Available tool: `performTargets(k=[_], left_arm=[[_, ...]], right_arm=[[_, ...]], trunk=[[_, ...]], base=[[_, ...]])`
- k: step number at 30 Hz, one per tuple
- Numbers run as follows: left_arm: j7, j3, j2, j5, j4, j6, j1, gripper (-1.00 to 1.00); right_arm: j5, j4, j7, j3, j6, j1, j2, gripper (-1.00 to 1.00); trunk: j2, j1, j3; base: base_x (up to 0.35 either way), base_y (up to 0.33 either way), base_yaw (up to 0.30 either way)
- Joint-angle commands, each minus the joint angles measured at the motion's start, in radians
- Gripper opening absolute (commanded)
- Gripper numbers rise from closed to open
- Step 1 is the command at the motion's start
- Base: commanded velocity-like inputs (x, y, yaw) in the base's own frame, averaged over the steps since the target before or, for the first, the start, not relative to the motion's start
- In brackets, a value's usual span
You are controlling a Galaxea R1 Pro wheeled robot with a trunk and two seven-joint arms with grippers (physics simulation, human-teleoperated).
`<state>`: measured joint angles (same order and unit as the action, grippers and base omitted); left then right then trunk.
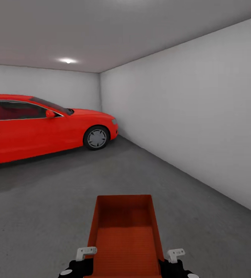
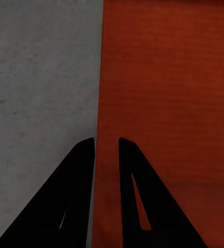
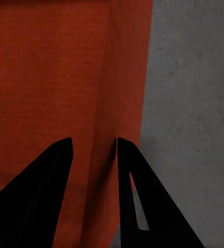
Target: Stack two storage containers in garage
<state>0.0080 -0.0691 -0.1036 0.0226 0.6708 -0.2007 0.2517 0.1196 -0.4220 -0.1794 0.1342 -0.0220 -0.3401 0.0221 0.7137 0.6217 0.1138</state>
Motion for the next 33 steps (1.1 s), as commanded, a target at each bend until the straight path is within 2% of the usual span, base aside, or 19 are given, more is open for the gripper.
performTargets(k=[1, 33], left_arm=[[0.006, 0.0, 0.005, 0.011, 0.098, -0.006, 0.0, -1.0], [0.006, 0.002, 0.001, 0.013, 0.098, -0.005, 0.0, -1.0]], right_arm=[[0.009, 0.004, -0.001, 0.027, -0.003, -0.001, 0.002, -1.0], [0.009, 0.004, 0.011, 0.027, -0.003, -0.001, 0.001, -1.0]], trunk=[[0.001, 0.001, 0.002], [0.001, 0.001, 0.002]], base=[[0.327, 0.0, -0.279], [0.327, 0.0, -0.279]])
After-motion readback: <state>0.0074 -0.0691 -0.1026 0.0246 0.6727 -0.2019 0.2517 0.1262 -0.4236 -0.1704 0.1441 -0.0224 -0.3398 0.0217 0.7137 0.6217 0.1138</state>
